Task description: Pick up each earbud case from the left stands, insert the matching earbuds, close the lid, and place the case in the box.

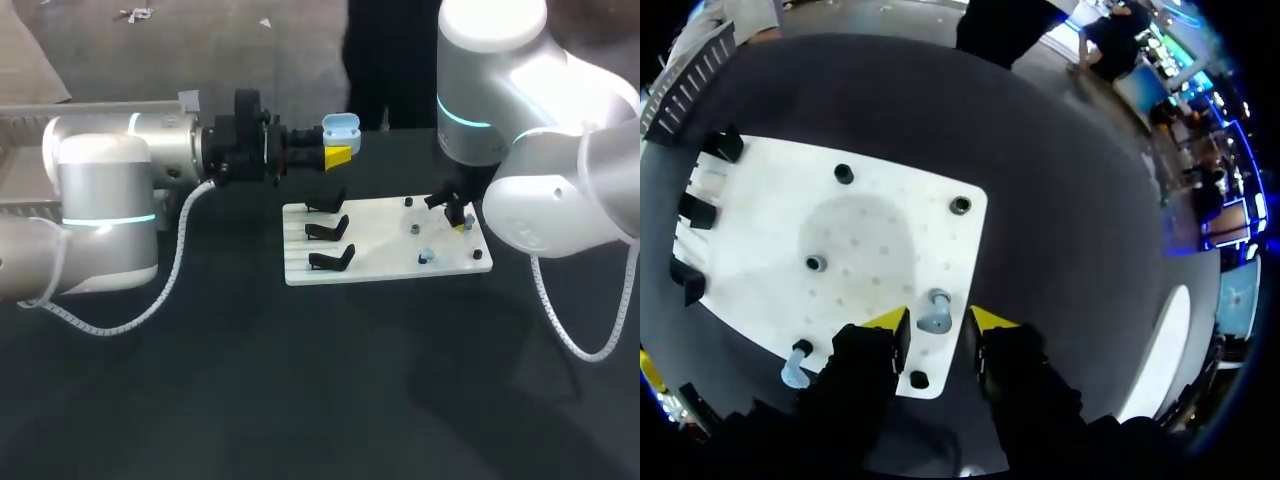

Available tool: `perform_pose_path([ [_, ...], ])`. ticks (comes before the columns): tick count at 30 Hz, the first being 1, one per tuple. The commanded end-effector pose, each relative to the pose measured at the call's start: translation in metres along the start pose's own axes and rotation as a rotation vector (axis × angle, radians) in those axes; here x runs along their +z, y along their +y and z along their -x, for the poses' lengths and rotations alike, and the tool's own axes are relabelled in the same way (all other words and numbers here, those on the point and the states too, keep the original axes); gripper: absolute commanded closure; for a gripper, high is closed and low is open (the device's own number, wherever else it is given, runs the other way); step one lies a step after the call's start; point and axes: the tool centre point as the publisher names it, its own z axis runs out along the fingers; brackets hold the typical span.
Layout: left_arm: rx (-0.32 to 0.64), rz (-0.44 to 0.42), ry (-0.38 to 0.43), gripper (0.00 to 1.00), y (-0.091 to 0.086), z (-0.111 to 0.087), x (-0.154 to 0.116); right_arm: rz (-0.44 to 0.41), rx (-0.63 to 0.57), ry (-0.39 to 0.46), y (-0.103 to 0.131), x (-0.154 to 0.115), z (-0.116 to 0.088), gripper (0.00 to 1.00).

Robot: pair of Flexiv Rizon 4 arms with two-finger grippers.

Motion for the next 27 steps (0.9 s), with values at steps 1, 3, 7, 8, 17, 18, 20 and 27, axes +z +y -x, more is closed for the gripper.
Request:
perform_pose_path([
  [1, 0.004, 0.004, -0.005, 1.00, -0.001, -0.001, 0.000, -0.001, -0.001, 0.003, 0.001, 0.002, 0.003, 0.67],
  [3, 0.004, 0.004, -0.005, 1.00, -0.001, -0.001, 0.000, 0.000, -0.002, 0.004, 0.001, 0.002, 0.003, 0.70],
  [7, 0.004, 0.004, -0.005, 1.00, -0.001, -0.001, 0.000, 0.002, -0.003, 0.007, 0.001, 0.004, 0.004, 0.75],
  [8, 0.004, 0.004, -0.005, 1.00, -0.001, -0.001, 0.000, 0.003, -0.004, 0.009, 0.001, 0.004, 0.004, 0.75],
  [17, 0.004, 0.004, -0.005, 1.00, -0.001, -0.001, 0.000, 0.005, -0.007, 0.015, 0.001, 0.005, 0.005, 1.00],
  [18, 0.004, 0.004, -0.005, 1.00, -0.001, -0.001, 0.000, 0.005, -0.007, 0.017, 0.001, 0.004, 0.005, 1.00],
  [20, 0.004, 0.004, -0.005, 1.00, -0.001, -0.001, 0.000, 0.004, -0.008, 0.020, 0.002, 0.002, 0.004, 1.00],
  [27, 0.004, 0.004, -0.005, 1.00, -0.001, -0.001, 0.000, -0.019, -0.019, 0.030, 0.005, -0.028, 0.001, 1.00],
])
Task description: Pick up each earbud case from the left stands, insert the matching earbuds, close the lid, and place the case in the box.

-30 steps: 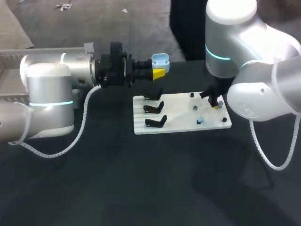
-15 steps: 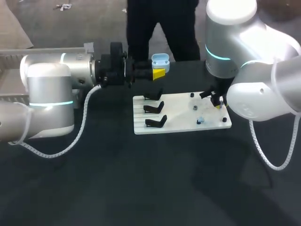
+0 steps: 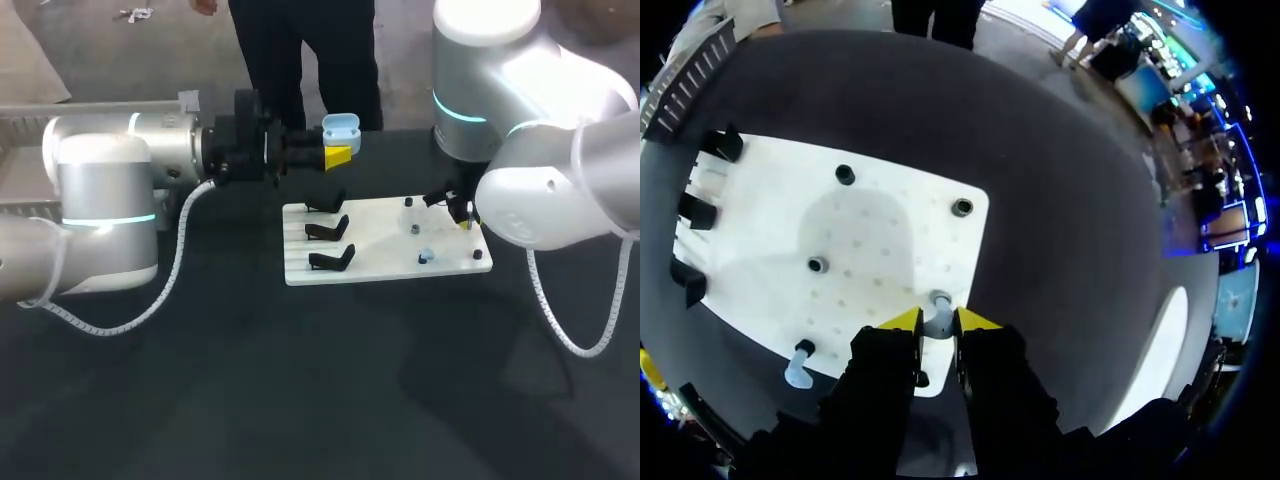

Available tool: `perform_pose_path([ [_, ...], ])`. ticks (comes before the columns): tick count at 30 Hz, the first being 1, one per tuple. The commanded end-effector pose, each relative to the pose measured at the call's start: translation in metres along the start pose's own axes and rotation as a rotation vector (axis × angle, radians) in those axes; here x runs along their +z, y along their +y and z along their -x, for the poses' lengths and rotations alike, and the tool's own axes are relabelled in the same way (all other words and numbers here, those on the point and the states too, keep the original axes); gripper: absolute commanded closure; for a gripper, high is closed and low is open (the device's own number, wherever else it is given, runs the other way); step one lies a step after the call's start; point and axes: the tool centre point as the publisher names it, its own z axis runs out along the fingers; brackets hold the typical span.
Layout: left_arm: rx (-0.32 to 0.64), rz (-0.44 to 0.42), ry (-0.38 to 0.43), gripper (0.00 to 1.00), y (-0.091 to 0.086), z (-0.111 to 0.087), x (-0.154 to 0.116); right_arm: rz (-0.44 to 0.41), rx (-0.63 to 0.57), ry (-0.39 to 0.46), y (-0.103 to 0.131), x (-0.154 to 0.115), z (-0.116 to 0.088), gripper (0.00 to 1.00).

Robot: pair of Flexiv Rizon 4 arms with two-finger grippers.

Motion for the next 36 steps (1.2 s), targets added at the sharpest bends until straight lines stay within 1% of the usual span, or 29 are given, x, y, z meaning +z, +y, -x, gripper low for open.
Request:
perform_pose_path([
  [1, 0.004, 0.004, -0.005, 1.00, -0.001, -0.001, 0.000, -0.015, -0.006, 0.010, 0.004, -0.028, -0.002, 1.00],
  [6, 0.004, 0.004, -0.005, 1.00, -0.001, -0.001, 0.000, -0.013, -0.031, 0.010, 0.009, -0.061, 0.000, 1.00],
  [12, 0.004, 0.004, -0.005, 1.00, -0.001, -0.001, 0.000, -0.004, -0.060, 0.012, 0.023, -0.104, 0.007, 1.00],
  [17, 0.004, 0.004, -0.005, 1.00, -0.001, -0.001, 0.000, 0.011, -0.088, -0.007, 0.037, -0.133, 0.014, 1.00],
  [19, 0.004, 0.004, -0.005, 1.00, -0.001, -0.001, 0.000, -0.007, -0.089, -0.032, 0.040, -0.145, 0.016, 1.00],
  [21, 0.004, 0.004, -0.005, 1.00, -0.001, -0.001, 0.000, -0.009, -0.096, -0.037, 0.044, -0.155, 0.017, 1.00],
  [22, 0.004, 0.004, -0.005, 1.00, -0.001, -0.001, 0.000, 0.005, -0.102, -0.039, 0.046, -0.159, 0.017, 1.00],
  [25, 0.004, 0.004, -0.005, 1.00, -0.001, -0.001, 0.000, 0.005, -0.105, -0.042, 0.051, -0.170, 0.018, 1.00],
  [26, 0.004, 0.004, -0.005, 1.00, -0.001, -0.001, 0.000, 0.018, -0.089, -0.052, 0.052, -0.173, 0.019, 1.00],
  [36, 0.004, 0.004, -0.005, 1.00, -0.001, -0.001, 0.000, 0.018, -0.089, -0.052, 0.052, -0.173, 0.019, 1.00],
])
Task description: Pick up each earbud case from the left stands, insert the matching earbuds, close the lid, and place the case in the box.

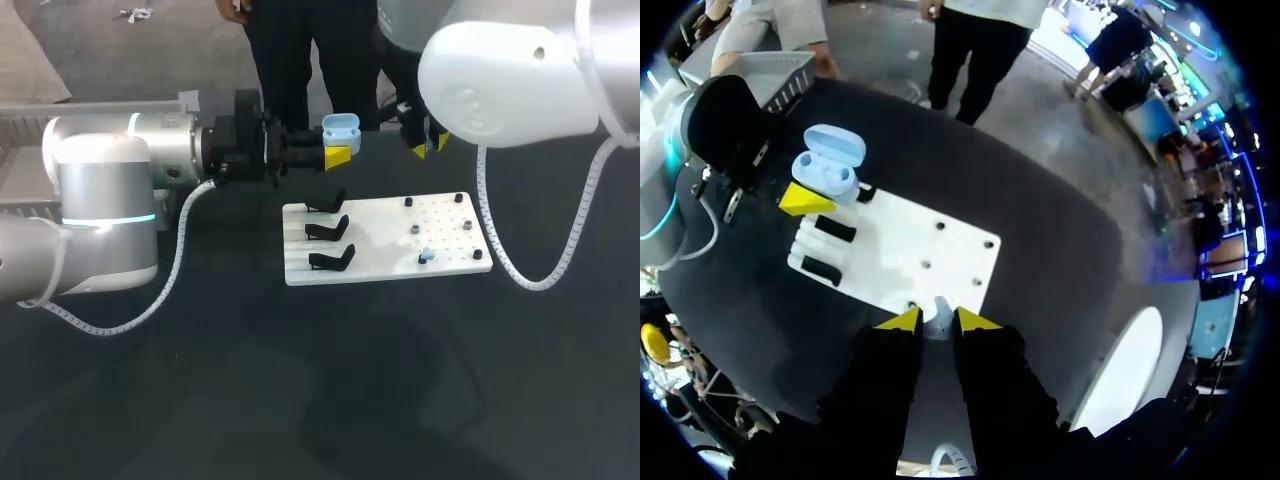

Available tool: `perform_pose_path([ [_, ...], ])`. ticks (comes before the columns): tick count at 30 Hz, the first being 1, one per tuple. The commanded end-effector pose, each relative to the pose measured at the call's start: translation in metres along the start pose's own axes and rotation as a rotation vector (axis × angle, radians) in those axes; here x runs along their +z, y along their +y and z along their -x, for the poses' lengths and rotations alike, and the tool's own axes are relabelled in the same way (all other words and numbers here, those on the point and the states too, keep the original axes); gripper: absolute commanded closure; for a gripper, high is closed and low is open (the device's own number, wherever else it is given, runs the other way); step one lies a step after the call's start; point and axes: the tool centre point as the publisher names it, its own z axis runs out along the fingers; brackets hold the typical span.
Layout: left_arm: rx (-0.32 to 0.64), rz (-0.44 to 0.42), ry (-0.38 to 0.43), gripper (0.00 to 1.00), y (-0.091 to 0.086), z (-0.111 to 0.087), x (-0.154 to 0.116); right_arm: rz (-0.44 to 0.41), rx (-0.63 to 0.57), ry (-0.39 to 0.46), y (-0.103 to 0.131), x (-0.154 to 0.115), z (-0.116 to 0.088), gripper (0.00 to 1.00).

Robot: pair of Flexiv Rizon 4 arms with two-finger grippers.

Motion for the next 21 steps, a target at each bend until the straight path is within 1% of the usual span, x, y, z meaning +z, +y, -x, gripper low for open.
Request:
perform_pose_path([
  [1, 0.004, 0.004, -0.005, 1.00, -0.001, -0.001, 0.000, 0.000, 0.000, -0.003, 0.000, 0.000, -0.001, 1.00],
  [3, 0.004, 0.004, -0.005, 1.00, -0.001, -0.001, 0.000, 0.000, 0.000, -0.003, 0.000, 0.000, -0.001, 1.00],
  [4, 0.004, 0.004, -0.005, 1.00, -0.001, -0.001, 0.000, 0.021, 0.030, -0.013, 0.008, -0.001, 0.000, 1.00],
  [5, 0.004, 0.004, -0.005, 1.00, -0.001, -0.001, 0.000, 0.050, 0.105, -0.011, 0.009, -0.001, 0.002, 1.00],
  [6, 0.004, 0.004, -0.005, 1.00, -0.001, -0.001, 0.000, 0.019, 0.150, 0.013, 0.011, -0.001, 0.003, 1.00],
  [7, 0.004, 0.004, -0.005, 1.00, -0.001, -0.001, 0.000, 0.002, 0.194, 0.017, 0.014, -0.002, 0.005, 1.00],
  [9, 0.004, 0.004, -0.005, 1.00, -0.001, -0.001, 0.000, -0.003, 0.340, 0.041, 0.015, -0.005, 0.008, 1.00],
  [10, 0.004, 0.004, -0.005, 1.00, -0.001, -0.001, 0.000, -0.025, 0.393, 0.050, 0.015, -0.006, 0.008, 1.00],
  [11, 0.004, 0.004, -0.005, 1.00, -0.001, -0.001, 0.000, -0.002, 0.505, 0.098, 0.017, -0.008, 0.009, 1.00],
  [12, 0.004, 0.004, -0.005, 1.00, -0.001, -0.001, 0.000, -0.014, 0.578, 0.103, 0.016, -0.010, 0.009, 1.00],
  [13, 0.004, 0.004, -0.005, 1.00, -0.001, -0.001, 0.000, -0.062, 0.615, 0.126, 0.019, -0.012, 0.009, 1.00],
  [15, 0.004, 0.004, -0.005, 1.00, -0.001, -0.001, 0.000, -0.072, 0.704, 0.141, 0.023, -0.016, 0.009, 1.00],
  [16, 0.004, 0.004, -0.005, 1.00, -0.001, -0.001, 0.000, -0.062, 0.750, 0.152, 0.025, -0.017, 0.010, 1.00],
  [18, 0.004, 0.004, -0.005, 1.00, -0.001, -0.001, 0.000, -0.079, 0.833, 0.170, 0.029, -0.019, 0.010, 1.00],
  [19, 0.004, 0.004, -0.005, 1.00, -0.001, -0.001, 0.000, -0.057, 0.867, 0.168, 0.032, -0.020, 0.009, 1.00],
  [20, 0.004, 0.004, -0.005, 1.00, -0.001, -0.001, 0.000, -0.080, 0.910, 0.173, 0.034, -0.021, 0.010, 1.00],
  [21, 0.004, 0.004, -0.005, 1.00, -0.001, -0.001, 0.000, -0.083, 0.923, 0.168, 0.037, -0.022, 0.010, 1.00],
])
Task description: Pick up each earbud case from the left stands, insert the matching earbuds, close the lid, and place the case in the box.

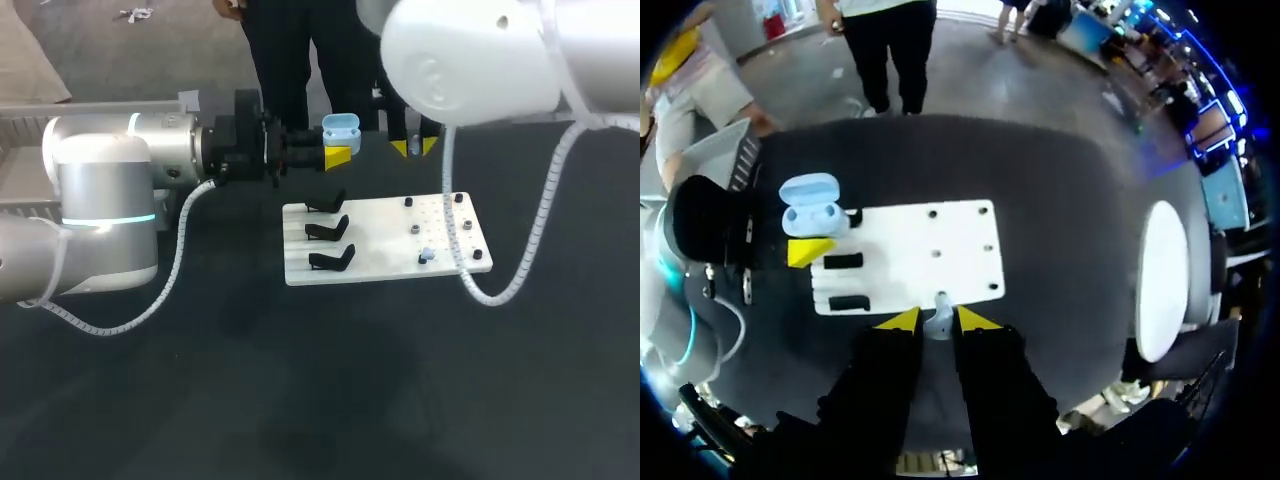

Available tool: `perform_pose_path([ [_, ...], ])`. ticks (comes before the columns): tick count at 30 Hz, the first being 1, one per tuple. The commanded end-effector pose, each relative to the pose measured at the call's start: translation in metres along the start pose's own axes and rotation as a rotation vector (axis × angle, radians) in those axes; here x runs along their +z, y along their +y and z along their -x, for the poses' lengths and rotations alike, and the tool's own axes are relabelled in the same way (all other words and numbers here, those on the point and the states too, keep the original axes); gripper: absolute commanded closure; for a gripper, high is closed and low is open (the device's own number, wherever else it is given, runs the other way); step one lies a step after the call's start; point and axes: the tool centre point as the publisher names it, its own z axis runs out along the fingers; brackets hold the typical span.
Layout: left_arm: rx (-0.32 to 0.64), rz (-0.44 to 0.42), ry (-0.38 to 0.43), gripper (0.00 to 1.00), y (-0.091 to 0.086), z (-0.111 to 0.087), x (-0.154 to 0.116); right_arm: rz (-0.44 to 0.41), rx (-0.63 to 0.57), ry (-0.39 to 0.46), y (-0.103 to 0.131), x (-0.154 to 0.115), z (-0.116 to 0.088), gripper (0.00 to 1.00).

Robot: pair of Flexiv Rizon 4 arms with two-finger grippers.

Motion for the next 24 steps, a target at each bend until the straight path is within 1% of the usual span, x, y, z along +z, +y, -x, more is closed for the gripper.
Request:
perform_pose_path([
  [1, 0.004, 0.004, -0.005, 1.00, -0.001, -0.001, 0.000, -0.105, 0.454, 0.079, 0.015, -0.005, 0.003, 1.00],
  [4, 0.004, 0.004, -0.005, 1.00, -0.001, -0.001, 0.000, -0.107, 0.474, 0.030, 0.021, -0.007, 0.004, 1.00],
  [20, 0.004, 0.004, -0.005, 1.00, -0.001, -0.001, 0.000, -0.107, 0.474, 0.030, 0.021, -0.007, 0.004, 1.00],
  [22, 0.004, 0.004, -0.005, 1.00, -0.001, -0.001, 0.000, -0.081, 0.484, 0.033, 0.028, -0.009, 0.009, 1.00],
  [24, 0.004, 0.004, -0.005, 1.00, -0.001, -0.001, 0.000, -0.051, 0.486, 0.053, 0.034, -0.010, 0.013, 1.00],
])
